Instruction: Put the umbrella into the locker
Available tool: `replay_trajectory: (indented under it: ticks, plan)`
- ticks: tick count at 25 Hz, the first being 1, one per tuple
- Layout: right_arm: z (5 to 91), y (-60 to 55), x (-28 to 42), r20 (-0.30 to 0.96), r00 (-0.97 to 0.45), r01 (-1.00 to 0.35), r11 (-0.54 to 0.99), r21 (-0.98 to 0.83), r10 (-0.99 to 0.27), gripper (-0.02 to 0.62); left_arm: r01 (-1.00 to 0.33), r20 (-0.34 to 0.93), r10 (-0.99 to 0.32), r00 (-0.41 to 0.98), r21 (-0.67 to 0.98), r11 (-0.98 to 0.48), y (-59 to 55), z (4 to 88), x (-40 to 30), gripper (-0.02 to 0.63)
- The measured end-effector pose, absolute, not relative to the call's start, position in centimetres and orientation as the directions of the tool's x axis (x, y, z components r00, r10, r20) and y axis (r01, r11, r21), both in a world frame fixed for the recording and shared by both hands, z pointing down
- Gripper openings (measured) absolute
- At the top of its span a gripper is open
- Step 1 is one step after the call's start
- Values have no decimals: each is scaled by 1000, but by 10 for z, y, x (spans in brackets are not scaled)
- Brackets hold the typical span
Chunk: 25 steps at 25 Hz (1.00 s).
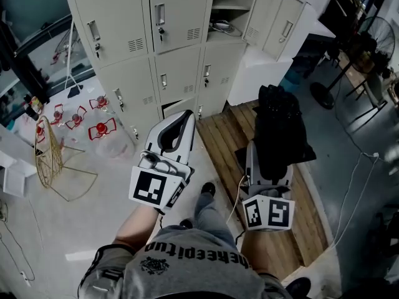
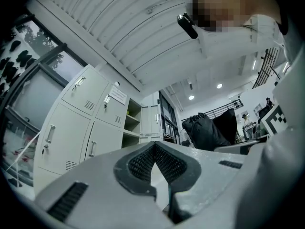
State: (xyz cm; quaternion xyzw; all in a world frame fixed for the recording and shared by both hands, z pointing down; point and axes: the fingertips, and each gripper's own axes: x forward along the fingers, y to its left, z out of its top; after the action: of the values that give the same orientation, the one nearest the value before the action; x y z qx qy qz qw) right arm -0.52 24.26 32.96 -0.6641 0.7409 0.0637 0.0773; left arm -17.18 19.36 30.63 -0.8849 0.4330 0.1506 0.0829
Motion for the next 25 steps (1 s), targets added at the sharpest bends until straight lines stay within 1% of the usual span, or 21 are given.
replay_trajectory:
  ticks: [12, 25]
  plan:
    - [320, 107, 30, -210, -147, -989, 149, 6, -967, 256, -830, -359, -768, 530, -32, -557, 71, 292, -147, 5]
    - [303, -24, 81, -226, -224, -975, 219, 44, -948, 256, -860, -401, -780, 480, -37, -510, -51, 276, -91, 5]
